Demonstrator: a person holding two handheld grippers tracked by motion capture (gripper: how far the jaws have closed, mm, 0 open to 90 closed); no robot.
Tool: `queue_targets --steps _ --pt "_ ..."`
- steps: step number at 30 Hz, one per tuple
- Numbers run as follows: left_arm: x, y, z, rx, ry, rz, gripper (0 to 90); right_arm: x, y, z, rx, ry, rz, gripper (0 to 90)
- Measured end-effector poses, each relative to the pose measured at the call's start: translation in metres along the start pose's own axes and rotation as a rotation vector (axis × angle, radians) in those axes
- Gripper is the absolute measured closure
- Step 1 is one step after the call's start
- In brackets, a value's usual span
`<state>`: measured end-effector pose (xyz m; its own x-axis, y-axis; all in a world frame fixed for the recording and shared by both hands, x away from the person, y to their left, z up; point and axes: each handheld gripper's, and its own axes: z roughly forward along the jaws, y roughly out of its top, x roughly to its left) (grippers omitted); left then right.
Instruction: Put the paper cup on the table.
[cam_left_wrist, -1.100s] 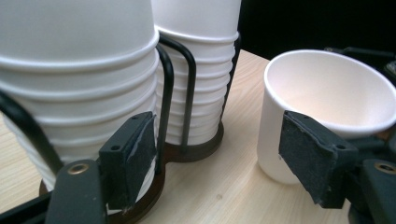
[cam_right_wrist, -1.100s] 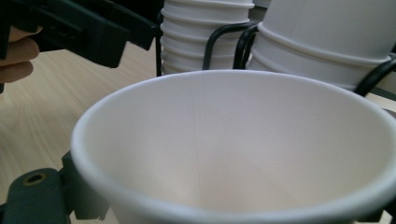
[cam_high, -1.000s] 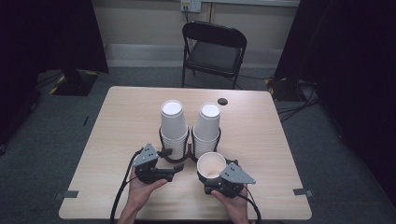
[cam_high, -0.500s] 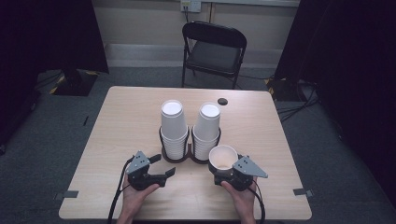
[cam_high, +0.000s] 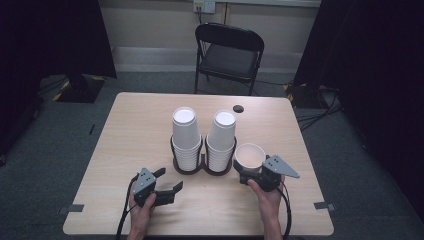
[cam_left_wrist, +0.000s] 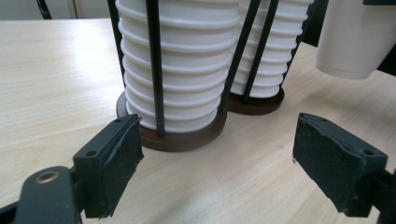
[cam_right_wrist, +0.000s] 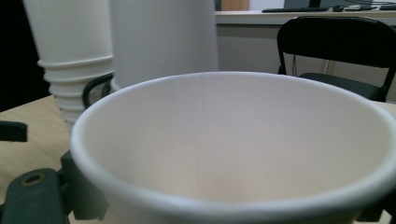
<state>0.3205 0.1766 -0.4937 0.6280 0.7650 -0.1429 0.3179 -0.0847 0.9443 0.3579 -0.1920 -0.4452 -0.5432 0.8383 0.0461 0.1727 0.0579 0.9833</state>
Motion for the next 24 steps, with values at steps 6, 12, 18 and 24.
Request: queue_targets --steps 6,12,18,24 --pt "-0.003 -0.003 -0.001 -0.021 0.007 0.029 15.5 -0.016 0.005 0.004 -0.009 -0.023 0.012 10.6" --pt "-0.003 -0.005 -0.004 -0.048 0.028 0.011 15.6 -0.034 0.012 0.015 -0.004 -0.068 0.017 10.6" --pt "-0.008 -0.006 -0.007 -0.085 0.061 0.041 15.8 -0.049 0.008 0.029 -0.002 -0.113 0.028 10.5" --pt "-0.005 -0.007 -0.008 -0.102 0.047 0.009 16.1 -0.059 0.005 0.039 0.022 -0.130 0.057 10.4"
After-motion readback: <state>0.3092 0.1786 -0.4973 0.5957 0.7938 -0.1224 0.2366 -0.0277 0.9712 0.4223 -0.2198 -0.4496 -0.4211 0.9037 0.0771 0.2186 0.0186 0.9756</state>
